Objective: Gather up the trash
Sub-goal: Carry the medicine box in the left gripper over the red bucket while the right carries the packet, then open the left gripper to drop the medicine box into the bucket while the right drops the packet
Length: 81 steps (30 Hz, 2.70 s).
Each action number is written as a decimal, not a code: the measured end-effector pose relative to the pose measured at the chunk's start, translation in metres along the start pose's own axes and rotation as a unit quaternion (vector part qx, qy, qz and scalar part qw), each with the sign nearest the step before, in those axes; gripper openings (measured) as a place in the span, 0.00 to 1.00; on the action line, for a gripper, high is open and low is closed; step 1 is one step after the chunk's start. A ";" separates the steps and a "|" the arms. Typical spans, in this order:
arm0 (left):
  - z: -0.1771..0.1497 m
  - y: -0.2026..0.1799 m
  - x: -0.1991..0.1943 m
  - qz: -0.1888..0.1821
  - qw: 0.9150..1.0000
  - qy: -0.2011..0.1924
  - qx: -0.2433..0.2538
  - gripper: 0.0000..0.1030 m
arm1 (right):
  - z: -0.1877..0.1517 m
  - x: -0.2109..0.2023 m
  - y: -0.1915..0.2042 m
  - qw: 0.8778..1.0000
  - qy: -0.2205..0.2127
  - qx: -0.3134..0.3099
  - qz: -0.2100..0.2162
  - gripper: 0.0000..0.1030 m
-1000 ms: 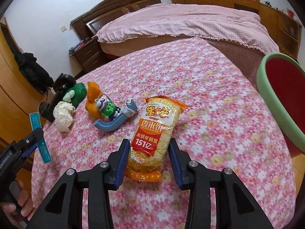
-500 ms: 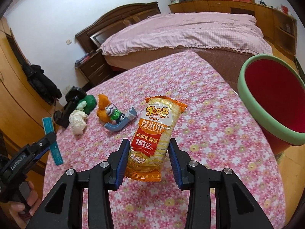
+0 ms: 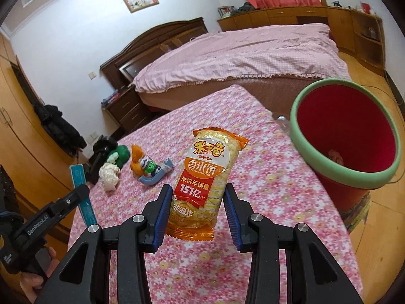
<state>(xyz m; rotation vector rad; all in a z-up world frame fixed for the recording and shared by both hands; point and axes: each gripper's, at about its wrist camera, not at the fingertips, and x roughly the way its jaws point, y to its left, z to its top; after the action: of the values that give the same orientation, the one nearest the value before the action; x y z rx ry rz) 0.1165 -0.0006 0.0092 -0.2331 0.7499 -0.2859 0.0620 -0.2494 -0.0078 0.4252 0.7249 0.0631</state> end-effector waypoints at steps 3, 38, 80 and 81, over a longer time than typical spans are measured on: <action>-0.001 -0.012 0.001 -0.006 1.000 0.004 0.010 0.55 | 0.001 -0.009 -0.010 1.000 -0.009 0.009 -0.001 0.40; -0.011 -0.176 0.073 -0.093 0.984 0.080 0.129 0.55 | 0.020 -0.060 -0.161 0.988 -0.063 0.136 -0.039 0.40; -0.028 -0.285 0.184 -0.138 0.957 0.150 0.206 0.55 | 0.036 -0.040 -0.252 0.979 -0.058 0.186 -0.062 0.40; -0.028 -0.284 0.183 -0.138 0.957 0.150 0.205 0.55 | 0.035 -0.040 -0.252 0.979 -0.058 0.186 -0.062 0.40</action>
<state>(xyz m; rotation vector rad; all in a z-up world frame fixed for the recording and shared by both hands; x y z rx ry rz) 0.1761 -0.3308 -0.0389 0.1044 0.9384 -0.7456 0.0328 -0.5001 -0.0597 0.7332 0.6473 -0.2161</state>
